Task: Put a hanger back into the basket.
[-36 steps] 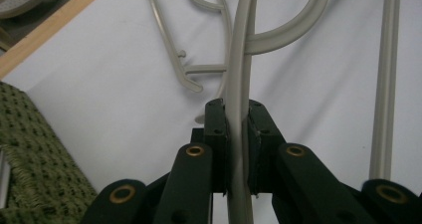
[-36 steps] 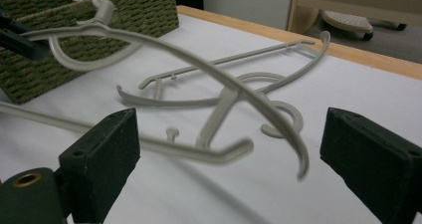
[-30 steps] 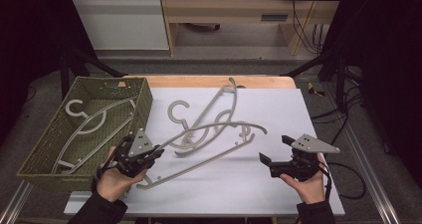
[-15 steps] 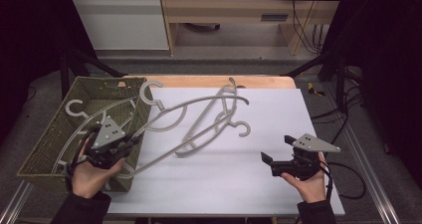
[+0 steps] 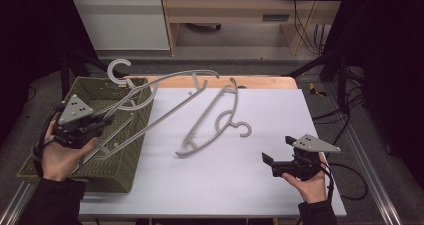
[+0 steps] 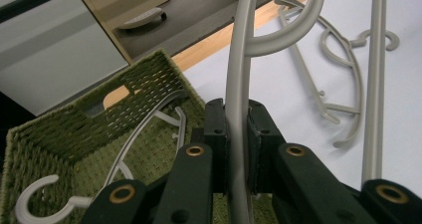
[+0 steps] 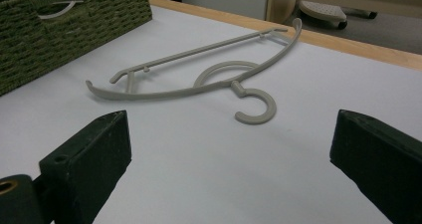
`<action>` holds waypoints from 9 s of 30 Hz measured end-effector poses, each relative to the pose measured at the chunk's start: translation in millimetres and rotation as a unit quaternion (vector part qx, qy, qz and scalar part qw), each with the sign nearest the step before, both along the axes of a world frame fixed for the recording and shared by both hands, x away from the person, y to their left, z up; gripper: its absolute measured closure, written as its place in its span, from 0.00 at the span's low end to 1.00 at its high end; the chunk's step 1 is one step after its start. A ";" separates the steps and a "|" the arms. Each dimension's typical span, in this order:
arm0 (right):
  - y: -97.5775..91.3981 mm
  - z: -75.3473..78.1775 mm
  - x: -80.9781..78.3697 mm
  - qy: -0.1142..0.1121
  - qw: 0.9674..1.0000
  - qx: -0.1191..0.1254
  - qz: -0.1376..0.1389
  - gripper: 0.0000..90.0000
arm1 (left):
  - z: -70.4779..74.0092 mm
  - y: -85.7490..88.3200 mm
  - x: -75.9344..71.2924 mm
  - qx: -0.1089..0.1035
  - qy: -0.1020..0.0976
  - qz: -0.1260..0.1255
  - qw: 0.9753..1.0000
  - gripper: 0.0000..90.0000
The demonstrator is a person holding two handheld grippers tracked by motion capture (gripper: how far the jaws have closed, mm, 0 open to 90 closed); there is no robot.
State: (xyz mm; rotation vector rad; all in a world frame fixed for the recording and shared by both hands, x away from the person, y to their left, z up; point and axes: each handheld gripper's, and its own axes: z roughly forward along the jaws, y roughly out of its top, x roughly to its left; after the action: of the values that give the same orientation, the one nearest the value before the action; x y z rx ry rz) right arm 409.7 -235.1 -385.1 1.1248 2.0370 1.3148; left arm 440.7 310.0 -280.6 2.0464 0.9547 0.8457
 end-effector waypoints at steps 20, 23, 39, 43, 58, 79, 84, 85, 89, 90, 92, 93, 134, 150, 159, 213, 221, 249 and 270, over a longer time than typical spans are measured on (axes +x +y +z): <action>2.2 -2.8 2.0 0.008 1.000 -0.005 0.001 0.04 | -34.4 84.2 27.3 0.002 0.025 0.120 0.992 0.91; 3.0 -3.6 2.7 0.008 1.000 -0.009 0.004 0.04 | -41.0 94.1 28.7 0.006 0.028 0.137 0.990 0.91; 2.7 -3.3 2.5 0.008 1.000 -0.008 0.001 0.04 | -57.5 124.8 23.0 0.020 0.044 0.176 0.983 0.91; 2.7 -3.5 2.4 0.008 1.000 -0.010 0.001 0.04 | -58.3 128.7 21.9 0.009 0.042 0.177 0.983 0.91; 3.6 -4.4 2.8 0.011 1.000 -0.011 0.002 0.04 | -62.1 139.5 25.4 0.032 0.050 0.183 0.981 0.91; 4.3 -6.4 4.0 0.015 1.000 -0.015 0.003 0.04 | -91.0 137.7 39.0 0.083 0.116 0.200 0.969 0.90; 3.3 -6.1 3.8 0.015 1.000 -0.015 0.004 0.04 | -88.3 140.9 37.9 0.062 0.121 0.203 0.970 0.86; 3.3 -6.1 3.8 0.015 1.000 -0.015 0.004 0.04 | -87.3 141.6 36.9 0.055 0.122 0.200 0.971 0.85; 3.6 -6.0 3.7 0.014 1.000 -0.016 0.004 0.04 | -83.0 142.7 32.4 0.045 0.115 0.199 0.972 0.85; 3.5 -5.9 3.6 0.015 1.000 -0.015 0.004 0.04 | -81.8 142.3 31.1 0.043 0.109 0.197 0.973 0.85; 3.2 -5.9 3.6 0.014 1.000 -0.014 0.004 0.04 | -79.3 139.9 28.5 0.031 0.099 0.192 0.976 0.84; 3.1 -5.9 3.6 0.014 1.000 -0.014 0.004 0.04 | -77.9 137.9 27.0 0.025 0.094 0.190 0.977 0.84; -2.2 -5.5 2.0 0.005 1.000 0.002 -0.002 0.04 | -57.2 -17.7 -23.2 -0.158 -0.022 -0.043 0.986 0.13; -2.6 -8.6 1.5 0.007 1.000 0.003 0.000 0.03 | -76.3 -82.8 -23.9 -0.144 0.009 -0.133 0.981 0.14; -1.9 -9.1 1.6 0.007 1.000 0.005 0.003 0.03 | -86.3 -114.0 -8.6 -0.135 0.029 -0.153 0.979 0.28; 5.1 -13.3 3.9 0.014 1.000 0.004 0.014 0.04 | -183.9 -216.9 81.4 0.041 0.193 -0.133 0.971 1.00; 3.5 -12.7 3.5 0.011 1.000 0.002 0.014 0.04 | -181.9 -238.9 49.5 0.060 0.204 -0.190 0.958 1.00; 8.2 -17.2 4.1 0.023 1.000 -0.001 0.009 0.05 | -151.3 -224.2 -19.2 -0.052 0.153 -0.234 0.959 0.91; 76.3 -54.5 11.9 0.103 0.994 -0.036 0.004 0.15 | -104.4 -108.2 -35.9 -0.123 0.047 -0.144 0.981 0.17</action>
State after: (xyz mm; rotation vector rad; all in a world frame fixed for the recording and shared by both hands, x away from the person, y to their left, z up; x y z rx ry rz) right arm 421.7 -158.8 -439.7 1.2662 2.2179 1.1590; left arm 404.9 201.8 -385.1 1.9600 0.7471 0.4569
